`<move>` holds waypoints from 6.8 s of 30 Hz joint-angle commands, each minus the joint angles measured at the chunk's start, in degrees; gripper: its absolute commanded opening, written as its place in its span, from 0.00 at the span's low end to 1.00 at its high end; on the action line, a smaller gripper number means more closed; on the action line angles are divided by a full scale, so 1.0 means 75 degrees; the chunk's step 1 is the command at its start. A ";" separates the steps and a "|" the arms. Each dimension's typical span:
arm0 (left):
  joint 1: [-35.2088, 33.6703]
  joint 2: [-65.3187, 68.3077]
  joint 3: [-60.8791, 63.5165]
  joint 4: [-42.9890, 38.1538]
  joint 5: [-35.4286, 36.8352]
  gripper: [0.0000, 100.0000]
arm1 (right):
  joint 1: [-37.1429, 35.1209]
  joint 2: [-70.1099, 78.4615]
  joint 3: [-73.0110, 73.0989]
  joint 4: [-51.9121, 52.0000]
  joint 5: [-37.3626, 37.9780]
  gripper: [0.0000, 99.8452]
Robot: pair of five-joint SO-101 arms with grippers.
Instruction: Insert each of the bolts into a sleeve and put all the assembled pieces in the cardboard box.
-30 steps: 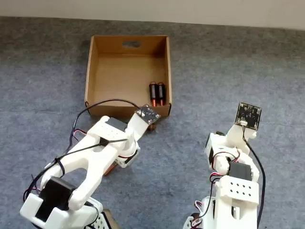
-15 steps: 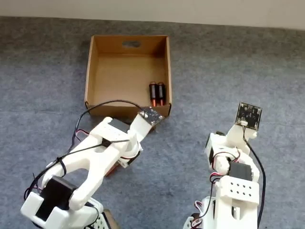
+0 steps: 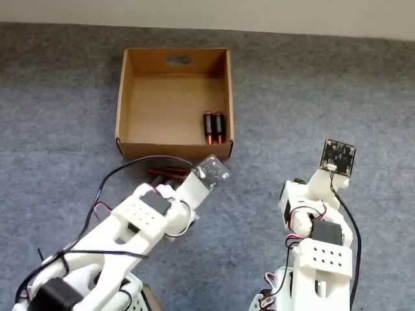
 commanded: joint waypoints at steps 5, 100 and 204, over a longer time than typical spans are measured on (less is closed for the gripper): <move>0.0100 -0.0100 0.0018 -0.0176 0.0328 0.17 | 0.0041 -0.0147 -0.0053 -0.0111 -0.0070 0.01; -0.2081 -0.5632 -0.2081 0.0375 0.2368 0.01 | -0.2995 -0.0158 -0.2198 -0.0158 -0.0070 0.01; 0.0580 -0.2549 -0.1553 -0.6119 0.3739 0.01 | -0.4226 -0.3452 0.1659 -0.4706 -0.0012 0.01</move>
